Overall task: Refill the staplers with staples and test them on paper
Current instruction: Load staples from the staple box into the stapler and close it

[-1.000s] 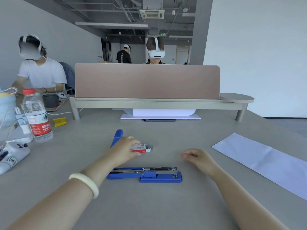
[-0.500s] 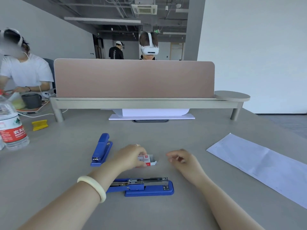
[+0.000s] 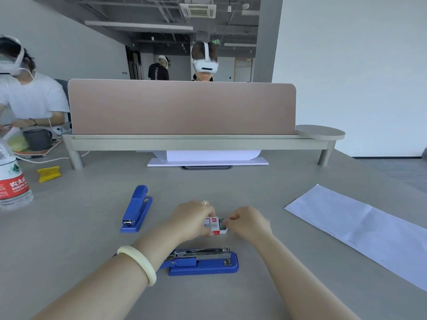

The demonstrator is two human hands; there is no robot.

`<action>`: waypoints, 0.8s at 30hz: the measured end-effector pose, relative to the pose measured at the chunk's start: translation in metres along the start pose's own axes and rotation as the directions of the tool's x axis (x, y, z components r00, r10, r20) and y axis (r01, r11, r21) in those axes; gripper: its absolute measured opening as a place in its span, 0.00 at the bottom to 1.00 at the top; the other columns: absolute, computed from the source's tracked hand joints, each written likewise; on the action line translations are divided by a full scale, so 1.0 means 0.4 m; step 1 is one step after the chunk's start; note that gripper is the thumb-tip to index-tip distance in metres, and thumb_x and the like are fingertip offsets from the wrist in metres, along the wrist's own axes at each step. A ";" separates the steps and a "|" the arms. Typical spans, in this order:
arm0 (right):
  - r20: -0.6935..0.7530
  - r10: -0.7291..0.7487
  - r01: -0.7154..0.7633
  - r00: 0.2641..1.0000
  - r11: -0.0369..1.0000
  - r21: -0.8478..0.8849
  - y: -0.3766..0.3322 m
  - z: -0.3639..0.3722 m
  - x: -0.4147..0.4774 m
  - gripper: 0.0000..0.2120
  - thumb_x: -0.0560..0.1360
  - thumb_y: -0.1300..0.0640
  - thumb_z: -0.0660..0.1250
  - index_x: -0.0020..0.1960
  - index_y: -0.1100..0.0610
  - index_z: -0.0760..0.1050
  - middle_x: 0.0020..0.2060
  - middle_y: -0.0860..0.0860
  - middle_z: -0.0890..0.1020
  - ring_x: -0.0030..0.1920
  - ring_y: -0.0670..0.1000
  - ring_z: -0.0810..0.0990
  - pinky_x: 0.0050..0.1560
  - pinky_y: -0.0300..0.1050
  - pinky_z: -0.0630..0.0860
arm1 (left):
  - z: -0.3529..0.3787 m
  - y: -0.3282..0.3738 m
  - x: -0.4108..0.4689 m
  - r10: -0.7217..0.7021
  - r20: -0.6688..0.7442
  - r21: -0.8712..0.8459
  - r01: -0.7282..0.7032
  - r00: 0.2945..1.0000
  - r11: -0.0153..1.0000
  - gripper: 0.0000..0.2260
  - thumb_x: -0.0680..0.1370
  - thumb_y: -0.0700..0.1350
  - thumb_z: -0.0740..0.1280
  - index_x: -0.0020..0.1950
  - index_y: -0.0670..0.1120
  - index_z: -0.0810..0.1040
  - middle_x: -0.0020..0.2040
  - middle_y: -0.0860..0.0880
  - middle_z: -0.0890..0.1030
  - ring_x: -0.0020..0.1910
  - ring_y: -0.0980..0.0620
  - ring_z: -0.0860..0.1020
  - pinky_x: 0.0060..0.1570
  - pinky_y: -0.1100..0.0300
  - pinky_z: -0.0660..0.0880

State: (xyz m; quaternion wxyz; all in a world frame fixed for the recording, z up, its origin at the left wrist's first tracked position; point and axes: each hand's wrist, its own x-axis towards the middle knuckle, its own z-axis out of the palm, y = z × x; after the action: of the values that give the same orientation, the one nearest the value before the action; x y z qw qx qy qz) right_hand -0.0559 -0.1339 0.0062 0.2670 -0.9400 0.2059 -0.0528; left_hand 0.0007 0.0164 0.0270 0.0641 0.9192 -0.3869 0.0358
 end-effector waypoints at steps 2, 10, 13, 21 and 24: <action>0.015 0.025 -0.024 1.000 0.997 -0.067 -0.011 -0.002 0.008 0.10 0.68 0.49 0.65 0.31 0.53 0.71 0.35 0.48 0.77 0.40 0.53 0.75 0.43 0.43 0.67 | 0.000 0.001 -0.002 0.002 -0.002 0.003 -0.002 1.000 1.000 0.17 0.71 0.52 0.70 0.58 0.49 0.76 0.55 0.49 0.77 0.51 0.49 0.76 0.49 0.54 0.75; 0.061 0.102 -0.098 0.993 0.993 -0.068 -0.017 -0.010 0.022 0.07 0.68 0.53 0.66 0.33 0.54 0.71 0.30 0.48 0.72 0.37 0.54 0.72 0.41 0.42 0.67 | -0.003 0.002 -0.004 0.017 0.012 -0.004 -0.017 1.000 1.000 0.18 0.72 0.52 0.69 0.60 0.48 0.75 0.57 0.49 0.77 0.53 0.49 0.76 0.49 0.55 0.73; 0.088 0.085 -0.081 0.993 0.995 -0.055 -0.003 -0.015 0.022 0.06 0.69 0.53 0.65 0.35 0.55 0.75 0.34 0.49 0.75 0.38 0.53 0.72 0.43 0.43 0.66 | -0.002 0.001 -0.003 0.017 0.022 -0.027 -0.017 1.000 0.999 0.18 0.72 0.52 0.69 0.60 0.48 0.75 0.57 0.49 0.77 0.54 0.49 0.75 0.49 0.55 0.72; 0.110 0.035 -0.050 0.993 0.990 0.135 0.038 -0.015 0.030 0.15 0.74 0.53 0.64 0.30 0.53 0.70 0.31 0.49 0.72 0.39 0.53 0.70 0.46 0.45 0.64 | 0.003 -0.007 -0.005 -0.012 0.049 -0.075 0.016 0.999 0.997 0.17 0.73 0.52 0.69 0.60 0.49 0.76 0.57 0.49 0.77 0.53 0.49 0.75 0.49 0.55 0.72; 0.043 0.028 -0.040 0.999 0.948 0.314 0.045 -0.021 0.025 0.15 0.75 0.55 0.64 0.30 0.57 0.72 0.28 0.48 0.69 0.35 0.52 0.67 0.43 0.45 0.62 | 0.004 -0.021 -0.005 -0.057 0.053 -0.070 0.061 0.997 0.996 0.17 0.73 0.51 0.68 0.61 0.49 0.76 0.57 0.49 0.77 0.54 0.49 0.75 0.49 0.56 0.71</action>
State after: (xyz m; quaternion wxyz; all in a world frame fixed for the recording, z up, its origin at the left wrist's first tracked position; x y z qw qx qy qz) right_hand -0.0551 -0.1557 0.0038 0.4183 -0.8824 0.2060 -0.0628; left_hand 0.0053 0.0235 0.0244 0.0882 0.9279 -0.3622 -0.0033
